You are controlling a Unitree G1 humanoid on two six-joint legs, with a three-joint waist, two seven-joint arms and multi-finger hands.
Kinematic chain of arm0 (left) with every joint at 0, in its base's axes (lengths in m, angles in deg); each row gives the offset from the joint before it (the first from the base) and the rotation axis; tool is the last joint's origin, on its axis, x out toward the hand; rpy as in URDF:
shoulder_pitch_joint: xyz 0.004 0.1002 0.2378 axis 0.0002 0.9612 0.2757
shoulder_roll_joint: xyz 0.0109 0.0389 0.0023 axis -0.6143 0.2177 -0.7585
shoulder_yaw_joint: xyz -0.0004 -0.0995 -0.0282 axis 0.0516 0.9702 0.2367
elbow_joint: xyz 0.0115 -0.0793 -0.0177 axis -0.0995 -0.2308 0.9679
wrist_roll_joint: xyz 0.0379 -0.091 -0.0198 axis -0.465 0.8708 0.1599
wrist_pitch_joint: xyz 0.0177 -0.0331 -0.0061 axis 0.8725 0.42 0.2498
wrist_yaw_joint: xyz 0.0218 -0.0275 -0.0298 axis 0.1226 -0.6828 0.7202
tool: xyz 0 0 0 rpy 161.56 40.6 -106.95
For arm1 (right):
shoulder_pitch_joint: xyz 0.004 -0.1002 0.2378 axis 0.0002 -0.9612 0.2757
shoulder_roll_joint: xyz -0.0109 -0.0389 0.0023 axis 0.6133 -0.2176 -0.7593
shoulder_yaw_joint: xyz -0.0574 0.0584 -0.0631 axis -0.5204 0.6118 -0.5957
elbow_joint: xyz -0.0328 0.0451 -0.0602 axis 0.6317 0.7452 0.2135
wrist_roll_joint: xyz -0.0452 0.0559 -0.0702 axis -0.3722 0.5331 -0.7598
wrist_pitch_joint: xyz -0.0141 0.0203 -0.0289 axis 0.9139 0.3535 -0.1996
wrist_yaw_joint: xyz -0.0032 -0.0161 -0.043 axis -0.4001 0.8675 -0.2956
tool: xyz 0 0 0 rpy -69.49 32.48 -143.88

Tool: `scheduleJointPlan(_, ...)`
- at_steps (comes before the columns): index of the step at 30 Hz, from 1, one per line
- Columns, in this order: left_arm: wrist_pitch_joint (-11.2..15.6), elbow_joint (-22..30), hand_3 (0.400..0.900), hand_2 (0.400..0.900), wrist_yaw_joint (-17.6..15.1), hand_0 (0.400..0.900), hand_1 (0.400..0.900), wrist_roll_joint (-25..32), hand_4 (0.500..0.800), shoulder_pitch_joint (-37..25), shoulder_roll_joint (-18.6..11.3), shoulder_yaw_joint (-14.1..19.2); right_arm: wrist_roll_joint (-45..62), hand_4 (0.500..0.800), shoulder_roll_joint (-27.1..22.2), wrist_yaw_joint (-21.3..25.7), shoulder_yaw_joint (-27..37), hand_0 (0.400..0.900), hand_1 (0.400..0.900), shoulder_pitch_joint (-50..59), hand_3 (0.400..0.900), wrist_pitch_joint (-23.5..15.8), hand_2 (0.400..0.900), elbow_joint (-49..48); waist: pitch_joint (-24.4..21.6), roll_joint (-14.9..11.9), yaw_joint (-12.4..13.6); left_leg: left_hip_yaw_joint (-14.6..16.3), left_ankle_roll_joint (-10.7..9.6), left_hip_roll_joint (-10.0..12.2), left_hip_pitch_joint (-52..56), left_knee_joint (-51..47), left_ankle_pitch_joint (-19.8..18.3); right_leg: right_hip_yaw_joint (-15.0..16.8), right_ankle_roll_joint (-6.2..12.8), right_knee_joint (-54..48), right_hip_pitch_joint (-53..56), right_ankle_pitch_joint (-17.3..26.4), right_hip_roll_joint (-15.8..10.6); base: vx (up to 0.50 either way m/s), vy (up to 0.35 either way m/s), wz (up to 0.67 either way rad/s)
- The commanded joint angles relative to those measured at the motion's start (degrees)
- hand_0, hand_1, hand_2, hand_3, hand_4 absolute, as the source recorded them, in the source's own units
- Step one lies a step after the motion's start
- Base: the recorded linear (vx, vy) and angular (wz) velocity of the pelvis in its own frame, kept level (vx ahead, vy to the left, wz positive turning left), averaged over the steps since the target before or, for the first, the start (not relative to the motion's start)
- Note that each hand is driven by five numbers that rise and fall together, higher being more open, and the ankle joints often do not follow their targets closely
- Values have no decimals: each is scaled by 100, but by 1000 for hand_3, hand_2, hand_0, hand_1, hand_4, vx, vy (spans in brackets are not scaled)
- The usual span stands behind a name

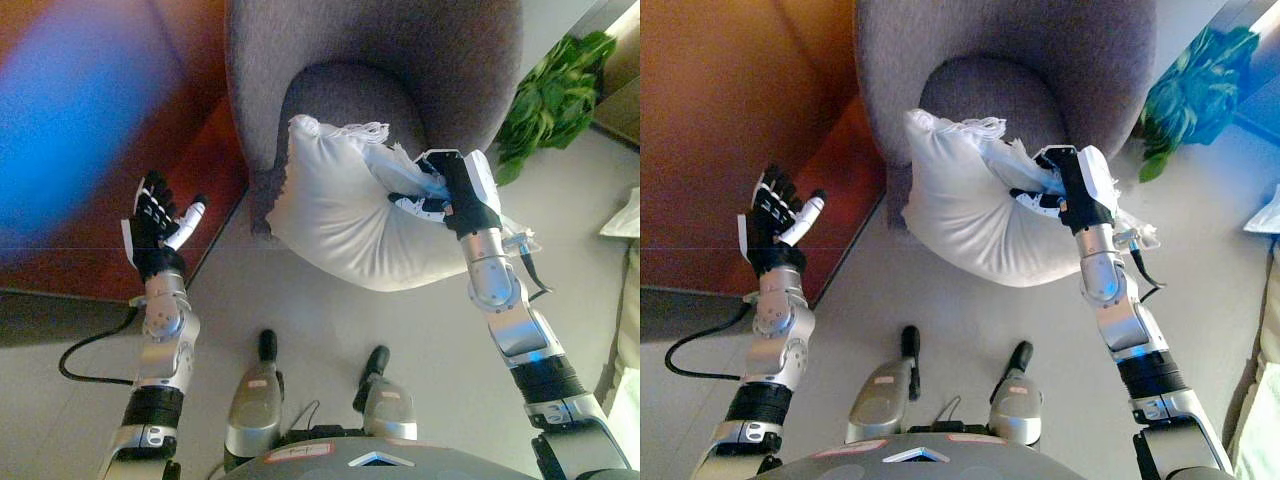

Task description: Pick up the pillow and put it on the sofa.

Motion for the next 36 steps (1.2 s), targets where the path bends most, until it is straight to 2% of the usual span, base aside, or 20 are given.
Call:
scheduleJointPlan(1,324,541,900,900,256,900,900,-415,800,23,-75,-17,708,500,-147,328,779,400,400,790,400,-895,400,-653,-1014,23,75,-108,-36,60,511,-562,-112,69,472,39,159,903,-374,55,-19,0)
scheduleJointPlan(6,307,668,900,900,486,900,900,-198,800,166,-114,-76,1037,500,-340,377,584,400,400,1425,400,-841,400,15,-989,-68,280,-181,-60,127,522,-574,-86,3,472,40,237,781,-300,56,-18,9)
scheduleJointPlan(13,345,785,900,900,707,900,900,246,800,167,-324,-357,1376,500,-1267,668,-222,400,400,3413,400,-602,400,1965,-856,-254,637,-347,-143,229,314,-561,30,-137,472,-18,230,645,-171,33,-43,16)
scheduleJointPlan(14,345,783,900,900,710,900,900,252,800,155,-315,-347,1391,500,-1276,674,-257,400,400,3471,400,-624,400,2019,-849,-244,628,-349,-145,230,307,-562,32,-138,472,-18,224,645,-169,17,-71,25)
scheduleJointPlan(15,354,783,900,900,759,900,900,423,800,143,-399,-483,1593,500,-1558,727,-592,400,400,4177,400,-503,400,2995,-792,-284,787,-419,-190,273,224,-574,64,-202,472,-50,220,597,-101,19,-65,27)
scheduleJointPlan(19,415,925,900,900,961,900,900,730,800,34,-579,-761,2056,500,-1992,729,-1401,400,400,5718,400,-358,400,5232,-654,-291,1112,-623,-266,280,-69,-612,222,-364,472,-154,148,572,-26,-12,-74,37)
scheduleJointPlan(20,420,932,900,900,1024,900,900,800,800,4,-612,-839,2210,500,-2027,685,-1510,400,400,5991,400,-319,400,5736,-634,-278,1190,-678,-287,286,-146,-623,262,-404,472,-180,126,560,-6,-12,-47,26)
scheduleJointPlan(21,421,929,900,900,1026,900,900,802,800,-5,-602,-833,2221,500,-2028,679,-1539,400,400,6030,400,-334,400,5767,-628,-266,1185,-680,-289,289,-149,-622,261,-406,472,-181,125,560,-3,0,-61,34)
scheduleJointPlan(22,393,968,900,900,1158,900,900,903,800,-116,-663,-1029,2330,800,-2225,704,-1710,900,900,6386,900,-213,900,6536,-600,-224,1370,-813,-314,294,-255,-652,325,-519,472,-238,125,519,31,25,-59,32)
scheduleJointPlan(27,286,1018,900,900,1371,900,900,994,800,-253,-770,-1278,2737,800,-2566,636,-1592,900,900,6456,900,-82,900,7073,-680,-126,1610,-1014,-332,283,-266,-714,359,-753,472,-283,269,360,84,51,-31,21)
scheduleJointPlan(31,241,974,900,900,1388,900,900,982,800,-167,-773,-1313,2723,800,-2586,632,-1567,900,900,6272,900,-66,900,6944,-752,-104,1603,-1102,-336,260,-214,-707,335,-824,472,-297,402,319,91,44,-8,11)
scheduleJointPlan(36,173,888,900,900,1331,900,900,976,800,-35,-746,-1314,2912,800,-2482,711,-1333,900,900,6065,900,-119,900,6716,-840,-82,1529,-1071,-323,236,-87,-650,232,-811,470,-303,543,285,70,7,6,-5)
